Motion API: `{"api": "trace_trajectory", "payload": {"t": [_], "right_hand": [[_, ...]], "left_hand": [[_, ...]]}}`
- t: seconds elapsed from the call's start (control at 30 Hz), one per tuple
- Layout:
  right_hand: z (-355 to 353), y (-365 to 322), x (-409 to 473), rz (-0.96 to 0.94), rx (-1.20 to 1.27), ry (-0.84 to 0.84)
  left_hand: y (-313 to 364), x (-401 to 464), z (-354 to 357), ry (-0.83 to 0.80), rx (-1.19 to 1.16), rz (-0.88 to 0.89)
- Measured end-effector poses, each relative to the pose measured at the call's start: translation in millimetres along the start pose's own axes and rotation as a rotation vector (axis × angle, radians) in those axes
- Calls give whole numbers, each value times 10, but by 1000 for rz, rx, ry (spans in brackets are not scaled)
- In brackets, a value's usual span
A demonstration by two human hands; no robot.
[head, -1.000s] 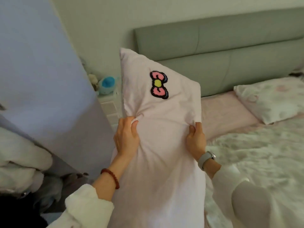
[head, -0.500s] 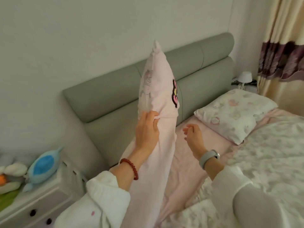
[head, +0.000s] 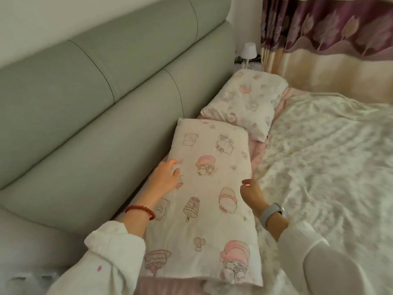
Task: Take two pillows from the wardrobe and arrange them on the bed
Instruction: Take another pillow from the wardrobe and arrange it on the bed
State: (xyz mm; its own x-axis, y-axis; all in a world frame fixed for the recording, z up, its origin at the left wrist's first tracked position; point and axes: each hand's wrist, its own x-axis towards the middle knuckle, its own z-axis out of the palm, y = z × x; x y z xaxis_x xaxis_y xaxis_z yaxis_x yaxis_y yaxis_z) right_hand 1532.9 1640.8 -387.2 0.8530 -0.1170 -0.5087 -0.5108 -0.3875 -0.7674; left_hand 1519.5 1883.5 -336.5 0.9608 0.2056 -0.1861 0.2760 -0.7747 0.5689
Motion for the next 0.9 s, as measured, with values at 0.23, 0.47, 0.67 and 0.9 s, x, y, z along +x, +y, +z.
{"api": "trace_trajectory", "payload": {"t": [0.23, 0.47, 0.67, 0.9], "right_hand": [[729, 535, 330, 236, -209, 223], [856, 942, 786, 286, -158, 289], [914, 991, 995, 369, 19, 260], [1257, 528, 678, 114, -42, 674]], "left_hand": [[-1297, 607, 500, -183, -170, -213], [-1983, 937, 985, -313, -365, -380], [-1950, 1066, 1249, -270, -704, -512], [-1598, 1286, 854, 44, -562, -136]]}}
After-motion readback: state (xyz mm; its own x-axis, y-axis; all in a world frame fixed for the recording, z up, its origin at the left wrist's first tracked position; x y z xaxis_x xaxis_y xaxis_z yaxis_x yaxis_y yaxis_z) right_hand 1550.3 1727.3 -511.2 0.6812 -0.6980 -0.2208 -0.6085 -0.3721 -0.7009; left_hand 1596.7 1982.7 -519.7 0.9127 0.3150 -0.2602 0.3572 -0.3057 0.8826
